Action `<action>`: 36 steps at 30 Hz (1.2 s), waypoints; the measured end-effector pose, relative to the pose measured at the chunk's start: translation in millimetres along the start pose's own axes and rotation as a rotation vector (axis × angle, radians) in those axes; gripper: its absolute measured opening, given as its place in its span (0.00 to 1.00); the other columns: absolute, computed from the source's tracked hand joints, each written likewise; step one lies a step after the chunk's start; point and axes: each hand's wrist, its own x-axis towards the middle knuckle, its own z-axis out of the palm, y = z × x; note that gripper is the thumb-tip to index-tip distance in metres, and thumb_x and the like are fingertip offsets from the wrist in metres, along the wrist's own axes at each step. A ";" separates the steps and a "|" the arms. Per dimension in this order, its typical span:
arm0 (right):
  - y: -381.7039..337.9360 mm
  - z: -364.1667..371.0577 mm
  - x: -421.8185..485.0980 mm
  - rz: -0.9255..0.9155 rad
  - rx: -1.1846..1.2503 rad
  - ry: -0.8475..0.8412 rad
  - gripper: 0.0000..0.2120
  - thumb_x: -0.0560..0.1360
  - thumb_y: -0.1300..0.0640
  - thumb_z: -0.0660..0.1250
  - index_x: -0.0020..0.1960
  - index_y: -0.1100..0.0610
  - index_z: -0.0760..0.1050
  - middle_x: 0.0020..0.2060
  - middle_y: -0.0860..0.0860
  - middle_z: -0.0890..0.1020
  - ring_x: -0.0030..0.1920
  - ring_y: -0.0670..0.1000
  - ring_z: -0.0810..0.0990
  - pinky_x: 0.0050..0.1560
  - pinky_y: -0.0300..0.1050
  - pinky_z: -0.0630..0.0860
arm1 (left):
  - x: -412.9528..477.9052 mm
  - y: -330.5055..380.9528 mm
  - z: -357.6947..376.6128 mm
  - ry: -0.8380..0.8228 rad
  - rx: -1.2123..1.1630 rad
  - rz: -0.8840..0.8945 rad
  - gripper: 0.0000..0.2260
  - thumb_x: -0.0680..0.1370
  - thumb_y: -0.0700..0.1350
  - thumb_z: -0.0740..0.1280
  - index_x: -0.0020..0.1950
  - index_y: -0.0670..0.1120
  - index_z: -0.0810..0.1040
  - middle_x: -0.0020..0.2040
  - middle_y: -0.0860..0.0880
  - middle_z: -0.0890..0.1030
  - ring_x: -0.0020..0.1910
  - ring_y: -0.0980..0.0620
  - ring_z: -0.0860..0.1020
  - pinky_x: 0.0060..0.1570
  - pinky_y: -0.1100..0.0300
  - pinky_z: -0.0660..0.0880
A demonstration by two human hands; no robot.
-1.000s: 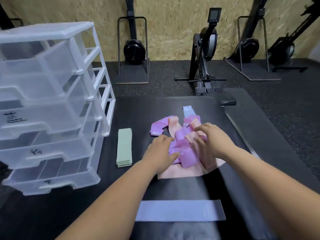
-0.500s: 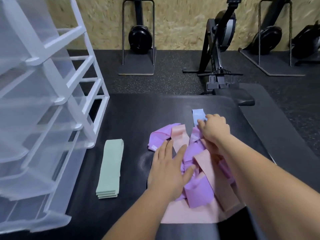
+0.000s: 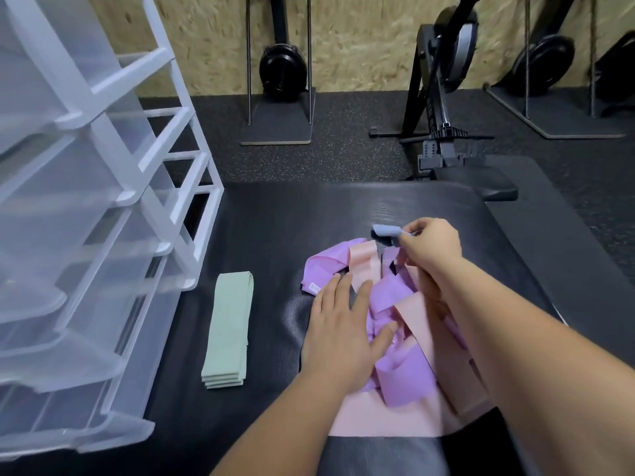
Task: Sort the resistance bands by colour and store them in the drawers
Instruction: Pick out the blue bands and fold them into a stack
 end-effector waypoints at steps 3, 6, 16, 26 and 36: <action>-4.6 -15.8 -11.6 -0.059 0.095 0.039 0.05 0.71 0.50 0.73 0.42 0.51 0.83 0.33 0.45 0.86 0.31 0.50 0.86 0.45 0.51 0.85 | -0.5 0.6 -3.3 0.014 -0.037 0.005 0.36 0.80 0.71 0.52 0.82 0.53 0.59 0.83 0.48 0.59 0.83 0.45 0.53 0.80 0.46 0.56; -14.8 -40.3 -18.2 -0.174 0.118 0.091 0.05 0.72 0.50 0.76 0.43 0.50 0.83 0.37 0.45 0.86 0.38 0.47 0.84 0.48 0.49 0.83 | -2.3 1.6 -9.1 0.063 -0.151 0.005 0.32 0.80 0.69 0.55 0.79 0.53 0.64 0.80 0.51 0.63 0.80 0.48 0.60 0.78 0.49 0.60; -69.5 -135.9 -72.9 -0.463 0.215 0.239 0.04 0.77 0.57 0.75 0.49 0.50 0.82 0.40 0.44 0.86 0.36 0.38 0.80 0.42 0.30 0.75 | -7.7 -1.1 -39.0 0.126 -0.630 -0.080 0.21 0.84 0.60 0.62 0.75 0.54 0.69 0.70 0.59 0.69 0.71 0.54 0.64 0.73 0.47 0.67; -115.0 -184.6 -152.0 -0.643 0.235 0.128 0.10 0.78 0.61 0.73 0.50 0.45 0.83 0.41 0.43 0.86 0.40 0.41 0.83 0.48 0.43 0.79 | -8.7 27.2 -170.4 0.291 -0.701 -0.014 0.27 0.81 0.60 0.68 0.79 0.54 0.68 0.69 0.58 0.72 0.69 0.58 0.71 0.70 0.53 0.71; -76.7 -162.0 -260.6 -0.659 -0.014 -0.179 0.14 0.76 0.62 0.71 0.54 0.44 0.81 0.41 0.42 0.87 0.44 0.46 0.85 0.51 0.49 0.83 | -72.0 35.8 -233.1 0.229 -0.789 -0.037 0.04 0.80 0.49 0.73 0.54 0.53 0.83 0.42 0.53 0.85 0.40 0.55 0.83 0.49 0.55 0.81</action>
